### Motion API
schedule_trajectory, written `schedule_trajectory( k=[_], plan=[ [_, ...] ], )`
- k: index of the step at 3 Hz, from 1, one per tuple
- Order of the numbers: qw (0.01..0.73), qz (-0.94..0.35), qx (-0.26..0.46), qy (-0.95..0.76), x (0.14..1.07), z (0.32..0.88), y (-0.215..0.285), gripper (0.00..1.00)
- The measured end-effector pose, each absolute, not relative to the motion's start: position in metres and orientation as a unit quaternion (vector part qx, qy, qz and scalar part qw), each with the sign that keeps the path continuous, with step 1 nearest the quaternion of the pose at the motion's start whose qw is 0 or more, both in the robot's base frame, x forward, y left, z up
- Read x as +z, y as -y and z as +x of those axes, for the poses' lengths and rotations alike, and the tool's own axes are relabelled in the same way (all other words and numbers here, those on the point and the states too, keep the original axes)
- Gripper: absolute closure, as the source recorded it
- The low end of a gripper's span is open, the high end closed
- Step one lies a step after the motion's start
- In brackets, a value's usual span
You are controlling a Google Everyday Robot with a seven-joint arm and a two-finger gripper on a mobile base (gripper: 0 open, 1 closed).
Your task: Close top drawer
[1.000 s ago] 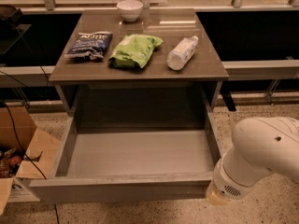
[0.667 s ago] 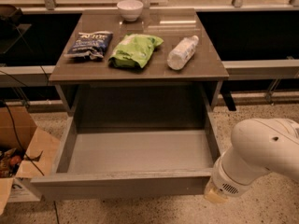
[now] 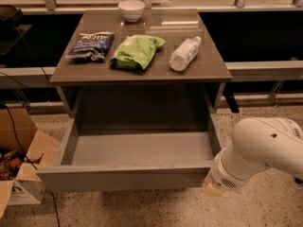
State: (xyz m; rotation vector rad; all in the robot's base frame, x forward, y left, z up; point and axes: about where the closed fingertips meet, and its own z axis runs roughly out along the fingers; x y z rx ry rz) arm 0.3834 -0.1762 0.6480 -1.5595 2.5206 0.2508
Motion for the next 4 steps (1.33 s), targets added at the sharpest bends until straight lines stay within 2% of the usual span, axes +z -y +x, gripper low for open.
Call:
schedule_trajectory(
  k=[1, 2, 4],
  plan=[
    [0.099, -0.523, 0.085, -0.842, 0.644, 0.399, 0.172, 1.00],
    [0.133, -0.525, 0.087, -0.836, 0.637, 0.437, 0.161, 1.00],
    [0.150, -0.536, 0.074, -0.828, 0.640, 0.456, 0.151, 1.00]
  ],
)
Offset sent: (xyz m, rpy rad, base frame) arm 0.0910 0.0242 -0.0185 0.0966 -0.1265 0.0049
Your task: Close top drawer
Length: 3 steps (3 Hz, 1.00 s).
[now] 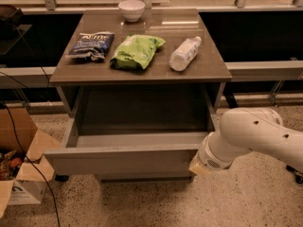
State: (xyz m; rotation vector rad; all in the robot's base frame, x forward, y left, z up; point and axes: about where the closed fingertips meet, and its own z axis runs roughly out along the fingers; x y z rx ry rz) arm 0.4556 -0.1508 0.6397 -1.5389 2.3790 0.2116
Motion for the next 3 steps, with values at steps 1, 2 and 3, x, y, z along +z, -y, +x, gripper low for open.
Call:
schedule_trajectory(
  k=[1, 2, 3],
  plan=[
    [0.175, -0.538, 0.075, -0.821, 0.643, 0.479, 0.146, 1.00],
    [0.178, -0.541, 0.074, -0.819, 0.643, 0.482, 0.144, 1.00],
    [0.202, -0.561, 0.066, -0.800, 0.641, 0.497, 0.133, 1.00]
  ],
)
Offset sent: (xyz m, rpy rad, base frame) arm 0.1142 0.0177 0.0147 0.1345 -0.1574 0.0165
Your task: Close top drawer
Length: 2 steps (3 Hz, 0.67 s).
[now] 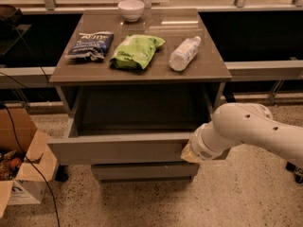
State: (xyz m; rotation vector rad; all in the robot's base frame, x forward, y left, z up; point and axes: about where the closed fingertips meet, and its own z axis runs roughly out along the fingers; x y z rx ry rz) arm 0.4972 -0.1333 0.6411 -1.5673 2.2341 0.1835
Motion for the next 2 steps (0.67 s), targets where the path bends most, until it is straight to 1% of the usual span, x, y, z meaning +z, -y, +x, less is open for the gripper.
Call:
schedule_trajectory(
  k=[2],
  plan=[
    [0.222, -0.570, 0.066, -0.788, 0.641, 0.515, 0.129, 1.00]
  ],
)
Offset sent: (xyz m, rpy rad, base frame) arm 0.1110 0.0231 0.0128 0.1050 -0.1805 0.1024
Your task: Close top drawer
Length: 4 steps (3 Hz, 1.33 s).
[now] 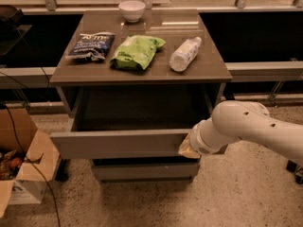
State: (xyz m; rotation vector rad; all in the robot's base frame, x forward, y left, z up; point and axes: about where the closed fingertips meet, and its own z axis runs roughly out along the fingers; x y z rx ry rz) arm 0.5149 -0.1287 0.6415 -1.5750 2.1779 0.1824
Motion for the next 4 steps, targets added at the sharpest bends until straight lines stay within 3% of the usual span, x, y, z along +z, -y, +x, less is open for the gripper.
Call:
schedule_trajectory(
  k=[1, 2, 4],
  plan=[
    [0.237, -0.575, 0.070, -0.780, 0.643, 0.534, 0.124, 1.00],
    [0.237, -0.575, 0.070, -0.780, 0.643, 0.533, 0.124, 0.83],
    [0.251, -0.577, 0.075, -0.774, 0.644, 0.552, 0.120, 0.38]
  ],
)
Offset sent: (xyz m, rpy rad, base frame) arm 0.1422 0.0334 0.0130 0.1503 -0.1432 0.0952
